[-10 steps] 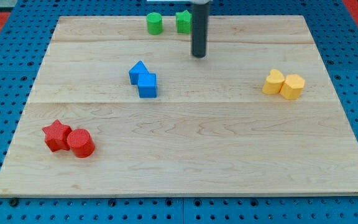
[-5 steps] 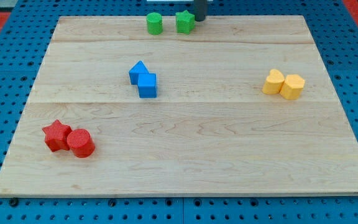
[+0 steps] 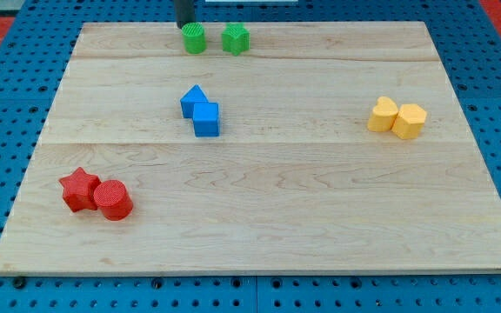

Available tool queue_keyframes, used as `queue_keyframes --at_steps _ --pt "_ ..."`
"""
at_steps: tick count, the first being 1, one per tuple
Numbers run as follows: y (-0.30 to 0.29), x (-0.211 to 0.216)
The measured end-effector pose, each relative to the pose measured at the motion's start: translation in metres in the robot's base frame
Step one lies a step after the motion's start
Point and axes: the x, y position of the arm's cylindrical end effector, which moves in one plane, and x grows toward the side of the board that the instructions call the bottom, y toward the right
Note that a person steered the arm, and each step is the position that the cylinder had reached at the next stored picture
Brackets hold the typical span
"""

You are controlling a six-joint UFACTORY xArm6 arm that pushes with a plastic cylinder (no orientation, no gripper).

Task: Move the green circle towards the blue cube

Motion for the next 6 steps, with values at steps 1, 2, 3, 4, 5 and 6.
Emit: queue_keyframes --at_steps 1,2,3,4,5,6 --pt "0.012 0.011" --pt "0.062 0.03" --pt "0.029 0.043" --pt "0.022 0.04" --pt "0.063 0.1" --pt "0.087 0.124"
